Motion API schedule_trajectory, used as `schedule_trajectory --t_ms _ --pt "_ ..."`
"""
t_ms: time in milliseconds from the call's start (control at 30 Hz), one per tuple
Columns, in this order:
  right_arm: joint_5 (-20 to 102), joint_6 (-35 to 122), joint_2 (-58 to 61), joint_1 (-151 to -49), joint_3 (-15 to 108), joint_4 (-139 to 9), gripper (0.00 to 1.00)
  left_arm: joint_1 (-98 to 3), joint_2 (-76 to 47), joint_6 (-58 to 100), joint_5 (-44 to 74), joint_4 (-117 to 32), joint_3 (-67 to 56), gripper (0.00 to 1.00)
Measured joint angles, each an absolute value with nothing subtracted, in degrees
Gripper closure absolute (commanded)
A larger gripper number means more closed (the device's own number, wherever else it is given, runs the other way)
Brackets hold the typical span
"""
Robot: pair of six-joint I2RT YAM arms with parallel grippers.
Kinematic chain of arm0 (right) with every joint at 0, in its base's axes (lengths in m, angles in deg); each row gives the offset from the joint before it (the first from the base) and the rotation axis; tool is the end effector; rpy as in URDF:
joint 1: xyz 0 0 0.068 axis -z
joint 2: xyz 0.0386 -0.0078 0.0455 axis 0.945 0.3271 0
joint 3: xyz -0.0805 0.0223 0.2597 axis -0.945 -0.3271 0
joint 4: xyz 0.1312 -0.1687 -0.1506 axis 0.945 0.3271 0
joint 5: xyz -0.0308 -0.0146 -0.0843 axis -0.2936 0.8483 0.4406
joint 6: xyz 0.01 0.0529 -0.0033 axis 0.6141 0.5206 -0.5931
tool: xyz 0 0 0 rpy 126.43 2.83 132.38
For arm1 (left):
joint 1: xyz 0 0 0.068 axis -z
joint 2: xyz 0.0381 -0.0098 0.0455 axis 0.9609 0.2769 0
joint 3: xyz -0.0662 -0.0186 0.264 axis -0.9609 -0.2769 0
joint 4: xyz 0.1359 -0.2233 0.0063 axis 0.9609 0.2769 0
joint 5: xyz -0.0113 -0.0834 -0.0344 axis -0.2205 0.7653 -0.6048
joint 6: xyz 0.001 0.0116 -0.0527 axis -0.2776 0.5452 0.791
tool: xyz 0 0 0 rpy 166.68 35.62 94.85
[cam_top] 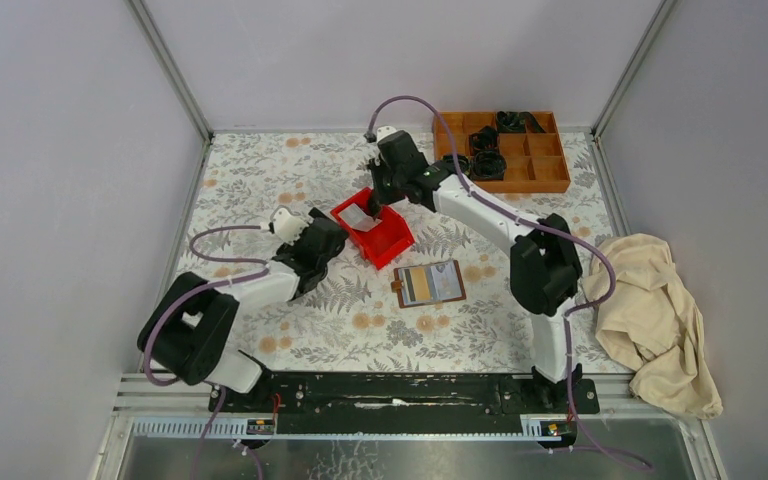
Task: Put the credit cards into the card holder
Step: Pick up the credit card from the storage box.
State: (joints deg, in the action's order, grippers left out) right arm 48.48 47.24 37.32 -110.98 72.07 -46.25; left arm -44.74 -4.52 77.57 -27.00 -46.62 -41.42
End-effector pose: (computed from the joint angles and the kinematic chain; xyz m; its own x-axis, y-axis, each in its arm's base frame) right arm 0.3684 0.3101 0.2772 -0.5512 -0.2246 -0.8036 -0.5541 0.8186 0.1513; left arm 0.2540 -0.1192 0.1595 -0.2682 -0.7367 -0.6207 -0.5348 0.6498 -0.5401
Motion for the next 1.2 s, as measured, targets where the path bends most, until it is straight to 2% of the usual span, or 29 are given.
schedule_trajectory --t_ms 300,433,767,1200 --pt "50.1 50.4 27.6 -111.1 63.8 -47.0 1.00 -44.0 -18.1 71.4 -24.8 -48.4 -48.0 0.07" --pt "48.9 52.3 21.0 -111.1 58.0 -46.9 1.00 -43.3 -24.0 67.5 -21.6 -52.7 -52.9 0.04" --pt "40.0 58.7 -1.2 -111.5 38.0 -48.3 1.00 -39.7 -29.8 55.9 -2.7 -72.5 -60.5 0.08" --pt "30.4 63.0 -14.6 -111.6 21.6 -47.8 1.00 -37.9 -27.4 47.0 25.0 -85.6 -61.0 0.06"
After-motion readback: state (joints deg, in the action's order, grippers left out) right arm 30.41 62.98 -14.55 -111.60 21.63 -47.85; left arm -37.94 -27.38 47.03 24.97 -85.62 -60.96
